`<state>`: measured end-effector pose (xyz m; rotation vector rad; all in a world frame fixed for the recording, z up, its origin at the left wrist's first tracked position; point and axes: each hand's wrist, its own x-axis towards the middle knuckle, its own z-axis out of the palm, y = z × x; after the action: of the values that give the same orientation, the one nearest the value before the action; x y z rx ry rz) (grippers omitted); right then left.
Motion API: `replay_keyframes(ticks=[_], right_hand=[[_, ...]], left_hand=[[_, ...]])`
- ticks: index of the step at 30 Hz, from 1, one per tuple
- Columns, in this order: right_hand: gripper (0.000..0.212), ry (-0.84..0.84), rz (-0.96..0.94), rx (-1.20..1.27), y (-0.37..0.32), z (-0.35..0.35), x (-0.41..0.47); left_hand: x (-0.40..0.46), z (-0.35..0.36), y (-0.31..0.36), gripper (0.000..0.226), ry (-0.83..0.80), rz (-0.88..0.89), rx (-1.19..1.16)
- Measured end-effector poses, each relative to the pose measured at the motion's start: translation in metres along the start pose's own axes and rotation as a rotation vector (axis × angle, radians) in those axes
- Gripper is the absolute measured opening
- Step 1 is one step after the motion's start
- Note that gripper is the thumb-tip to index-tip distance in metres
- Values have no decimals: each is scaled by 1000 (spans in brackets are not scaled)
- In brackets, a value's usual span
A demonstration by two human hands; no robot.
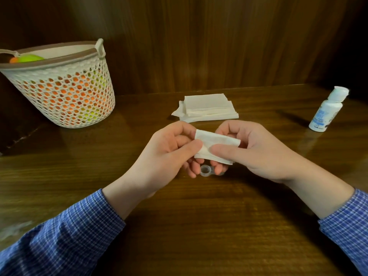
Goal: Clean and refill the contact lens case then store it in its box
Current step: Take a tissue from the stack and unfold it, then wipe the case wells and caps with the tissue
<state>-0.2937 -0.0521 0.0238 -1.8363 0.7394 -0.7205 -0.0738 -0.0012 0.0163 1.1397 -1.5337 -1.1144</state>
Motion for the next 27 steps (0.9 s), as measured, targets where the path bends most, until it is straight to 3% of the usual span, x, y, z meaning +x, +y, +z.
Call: replay_keyframes(ticks=[5,9,13,15,18,22,27], right_hand=[[9,72,-18,-75,2,6,2],[13,4,-7,153,3,9,1],[9,94,-20,139,5,10,2],[4,218,-19,44,7,3,3],[9,349,-111,-475,14,-16,-3],[25,147,-178,-648,25,-23,-15],[27,-67,-161,-653,32,-17,-14]], left_hand=[[1,0,0,16,-27,-46,13],[-1,-1,-1,12,-54,-33,-51],[-2,3,-3,13,-50,-66,-36],[-3,5,-9,22,25,-9,207],[-6,9,-21,45,20,93,736],[-4,18,-29,61,-43,95,836],[2,21,-31,37,-51,67,824]])
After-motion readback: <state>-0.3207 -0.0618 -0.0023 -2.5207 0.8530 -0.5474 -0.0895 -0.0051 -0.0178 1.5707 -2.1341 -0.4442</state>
